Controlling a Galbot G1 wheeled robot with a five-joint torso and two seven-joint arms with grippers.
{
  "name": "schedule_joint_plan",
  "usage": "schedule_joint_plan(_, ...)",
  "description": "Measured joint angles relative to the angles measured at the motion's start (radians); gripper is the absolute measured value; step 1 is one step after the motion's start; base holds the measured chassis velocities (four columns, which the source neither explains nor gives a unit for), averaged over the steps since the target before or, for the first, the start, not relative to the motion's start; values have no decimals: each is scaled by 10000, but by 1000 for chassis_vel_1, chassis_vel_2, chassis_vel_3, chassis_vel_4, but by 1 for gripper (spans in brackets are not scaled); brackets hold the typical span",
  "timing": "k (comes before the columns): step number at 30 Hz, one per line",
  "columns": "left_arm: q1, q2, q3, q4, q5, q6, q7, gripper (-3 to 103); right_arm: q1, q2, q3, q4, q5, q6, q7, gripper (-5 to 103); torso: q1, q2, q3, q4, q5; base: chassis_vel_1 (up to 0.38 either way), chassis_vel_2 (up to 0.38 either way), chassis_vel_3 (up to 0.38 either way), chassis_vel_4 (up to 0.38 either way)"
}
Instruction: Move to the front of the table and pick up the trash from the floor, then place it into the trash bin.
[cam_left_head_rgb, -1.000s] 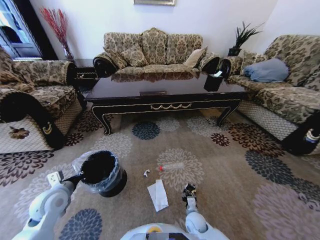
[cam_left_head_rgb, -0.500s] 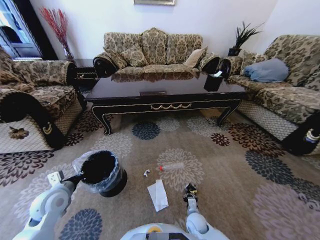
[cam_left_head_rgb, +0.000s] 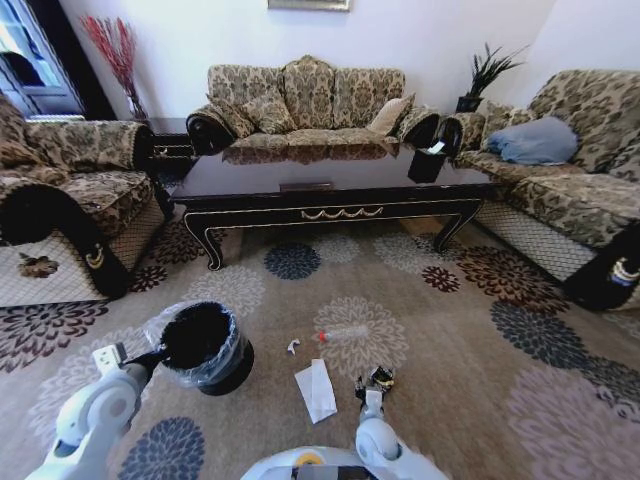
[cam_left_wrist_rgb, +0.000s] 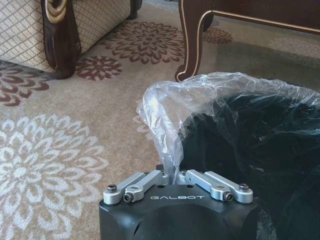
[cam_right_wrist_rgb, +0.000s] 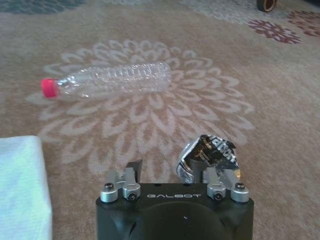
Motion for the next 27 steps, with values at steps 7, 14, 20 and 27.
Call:
schedule_joint_plan(7,81,-17,-55,-67,30,0,-1,3,250,143,180,-208,718,-74,431,79,0,0,0,0,0,0,0,0,0)
schedule_joint_plan(14,91,-12,-58,-91,34,0,-1,3,436,222,280,-366,908,16,458,96,0,0,0,0,0,0,0,0,0)
schedule_joint_plan(20,111,-3,-57,-97,70,0,-1,3,613,295,403,-626,909,154,386,81,0,0,0,0,-1,0,0,0,0)
schedule_joint_plan(27,82,35,-40,-62,72,0,0,3,686,285,441,-777,861,155,363,54,0,0,0,0,0,0,0,0,0)
